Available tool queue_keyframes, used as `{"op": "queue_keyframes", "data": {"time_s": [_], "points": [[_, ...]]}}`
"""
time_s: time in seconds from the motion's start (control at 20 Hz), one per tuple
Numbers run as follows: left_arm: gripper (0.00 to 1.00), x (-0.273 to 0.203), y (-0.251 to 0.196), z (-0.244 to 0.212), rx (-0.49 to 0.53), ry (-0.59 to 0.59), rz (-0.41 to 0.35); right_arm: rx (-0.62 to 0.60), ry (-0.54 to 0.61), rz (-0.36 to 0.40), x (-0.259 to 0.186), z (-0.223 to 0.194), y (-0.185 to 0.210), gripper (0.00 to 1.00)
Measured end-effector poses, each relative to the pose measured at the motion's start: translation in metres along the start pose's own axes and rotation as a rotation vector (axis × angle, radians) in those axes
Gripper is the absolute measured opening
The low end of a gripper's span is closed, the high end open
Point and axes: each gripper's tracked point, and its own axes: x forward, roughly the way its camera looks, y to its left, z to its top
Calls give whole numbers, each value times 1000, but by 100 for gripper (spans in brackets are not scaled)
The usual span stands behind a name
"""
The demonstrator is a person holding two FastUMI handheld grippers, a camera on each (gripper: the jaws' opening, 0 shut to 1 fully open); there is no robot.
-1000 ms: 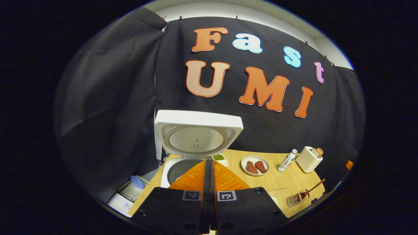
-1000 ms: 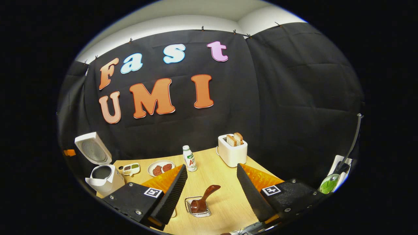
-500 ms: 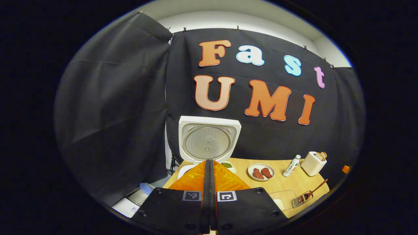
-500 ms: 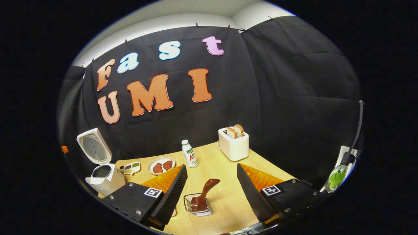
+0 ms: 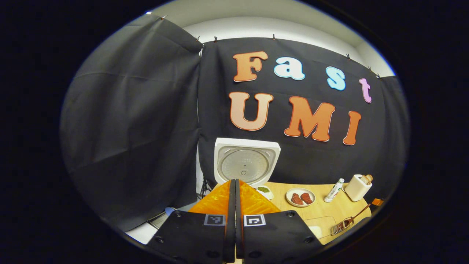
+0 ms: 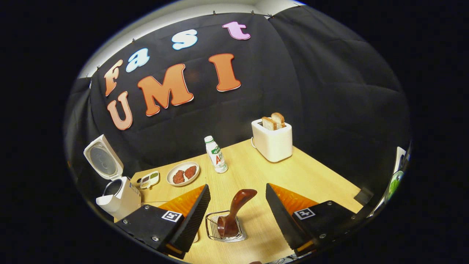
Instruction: Close the left gripper, press the button to open the rice cooker; take a wooden spoon from the chopstick holder with the right hand, scoop a spoonful of rice and pour it into the rice cooker, then put the wooden spoon back into the chopstick holder.
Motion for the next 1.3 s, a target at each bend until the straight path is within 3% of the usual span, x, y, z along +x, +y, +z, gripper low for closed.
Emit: {"op": "queue_keyframes", "data": {"time_s": [0.1,0.25,0.3,0.45,0.6,0.7,0.85,0.95,1.0,1.05,1.2,1.3], "points": [[5,-4,10,1,11,-17,31,5,22,2,10,-9,-2,95],[21,-10,17,8,34,-44,64,17,60,3,24,-19,-4,95],[21,-11,11,11,36,-47,41,19,76,8,28,-24,-3,95],[72,-15,5,7,50,-50,21,33,101,23,35,-30,-1,94],[80,-19,4,10,76,-63,29,86,127,45,40,-36,0,86],[100,-23,0,9,80,-58,23,113,125,47,42,-35,0,79],[100,-20,1,3,73,-52,34,115,138,56,45,-38,2,70],[100,-19,5,1,78,-49,50,126,167,75,44,-44,6,56],[100,-18,4,-1,80,-48,45,153,164,94,42,-41,12,38],[100,-19,3,-2,75,-49,40,170,162,105,40,-40,17,40],[100,-17,3,-4,59,-47,24,169,156,113,38,-40,31,23],[100,-14,7,0,50,-52,17,139,141,102,37,-33,39,17]]}}
